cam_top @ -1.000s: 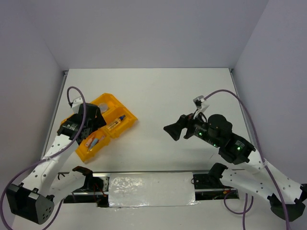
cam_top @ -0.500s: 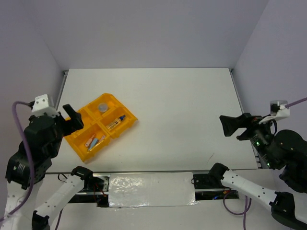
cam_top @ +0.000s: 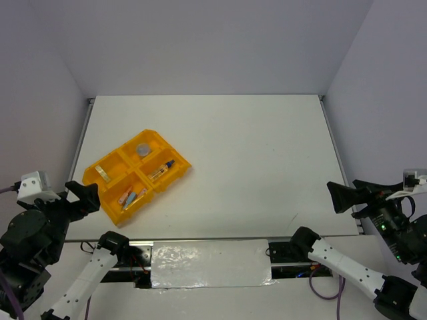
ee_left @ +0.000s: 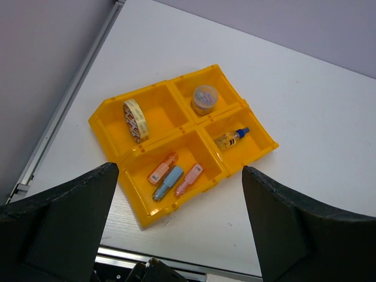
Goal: Sort the stationery into containers
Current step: Reset both arms
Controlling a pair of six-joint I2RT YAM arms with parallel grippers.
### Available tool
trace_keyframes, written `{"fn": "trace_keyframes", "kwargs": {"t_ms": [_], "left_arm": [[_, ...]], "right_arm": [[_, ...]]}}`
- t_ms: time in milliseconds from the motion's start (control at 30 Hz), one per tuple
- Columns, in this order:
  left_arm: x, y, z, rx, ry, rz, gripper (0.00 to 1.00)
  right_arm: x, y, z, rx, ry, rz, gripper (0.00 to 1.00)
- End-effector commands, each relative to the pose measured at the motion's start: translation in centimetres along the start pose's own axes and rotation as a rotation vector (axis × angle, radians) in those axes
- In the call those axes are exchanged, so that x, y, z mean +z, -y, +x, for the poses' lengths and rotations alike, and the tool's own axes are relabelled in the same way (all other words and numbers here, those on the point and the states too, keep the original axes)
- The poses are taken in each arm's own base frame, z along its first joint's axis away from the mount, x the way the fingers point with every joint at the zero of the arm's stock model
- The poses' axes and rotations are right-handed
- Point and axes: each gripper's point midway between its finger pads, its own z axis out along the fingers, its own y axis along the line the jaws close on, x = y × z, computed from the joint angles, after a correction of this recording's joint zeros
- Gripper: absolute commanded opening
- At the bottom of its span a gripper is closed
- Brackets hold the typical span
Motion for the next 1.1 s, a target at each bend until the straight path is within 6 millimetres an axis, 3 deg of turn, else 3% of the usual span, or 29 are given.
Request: {"fn": "trace_keyframes", "kwargs": {"t_ms": [0,367,767,1067], "left_arm": [[0.2,-0.1,-0.4,0.011,0.009,-0.009,0.99],[-1.0,-1.2,-2.5,-0.031,0.094,-0.05,0.99],[-0.9,-2.1,-2.4,-0.035,0.104,-0.102,0.99],[-0.2,-1.5,-1.9,-0.05,0.101,-0.078,0.99]], "right_arm": [[0.1,0.3,0.6,-0.016,-0.001,0.006,1.0],[1.5,-1.1,1.0,-0.019,-0.017,-0.019,1.0],[2.5,-1.7,1.5,-0.009,-0.011,-0.02,1.0],[3.8,-2.8,2.5,-0.015,-0.034,-0.046,1.0]]}}
